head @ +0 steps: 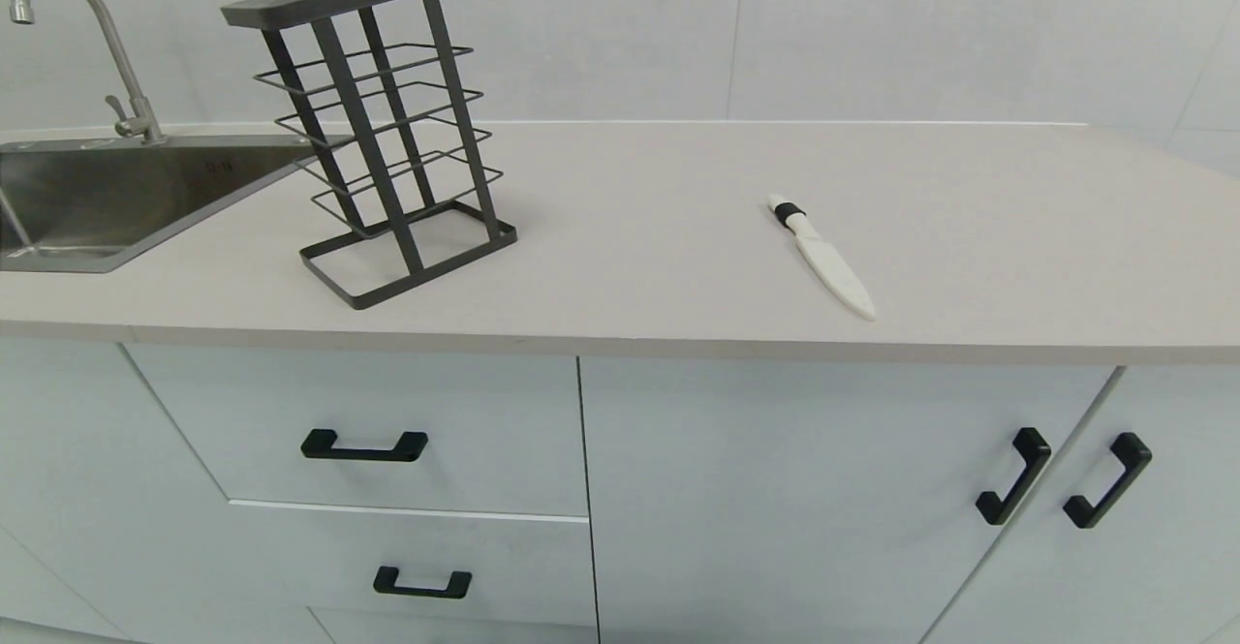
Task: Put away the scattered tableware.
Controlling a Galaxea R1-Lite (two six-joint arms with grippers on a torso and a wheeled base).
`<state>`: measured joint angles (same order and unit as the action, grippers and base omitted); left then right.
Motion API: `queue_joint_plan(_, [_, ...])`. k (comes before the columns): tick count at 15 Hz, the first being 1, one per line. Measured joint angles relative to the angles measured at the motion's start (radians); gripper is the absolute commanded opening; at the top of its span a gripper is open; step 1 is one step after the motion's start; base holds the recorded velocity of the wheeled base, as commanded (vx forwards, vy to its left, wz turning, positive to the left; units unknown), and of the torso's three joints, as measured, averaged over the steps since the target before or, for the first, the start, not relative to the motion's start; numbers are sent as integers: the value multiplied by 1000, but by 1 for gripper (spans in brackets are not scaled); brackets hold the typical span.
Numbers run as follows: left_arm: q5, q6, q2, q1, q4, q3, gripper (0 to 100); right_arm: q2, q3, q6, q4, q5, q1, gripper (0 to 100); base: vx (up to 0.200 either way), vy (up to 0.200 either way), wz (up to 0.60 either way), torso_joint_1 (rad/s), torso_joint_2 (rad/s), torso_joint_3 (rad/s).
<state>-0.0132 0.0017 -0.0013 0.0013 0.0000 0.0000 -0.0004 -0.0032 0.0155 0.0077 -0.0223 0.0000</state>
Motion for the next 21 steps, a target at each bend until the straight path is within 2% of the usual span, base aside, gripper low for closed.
queue_joint_plan(8, [0,0,0,0,0,0,100,0,0,0,0,-1,-2,100,0,0,0,221,-407,-178])
queue_joint_plan(11, [0,0,0,0,0,0,100,0,0,0,0,-1,-1,100,0,0,0,97,-483,-222])
queue_joint_plan(21, [-1,0,0,0,0,0,100,0,0,0,0,-1,-2,100,0,0,0,321,-506,-246])
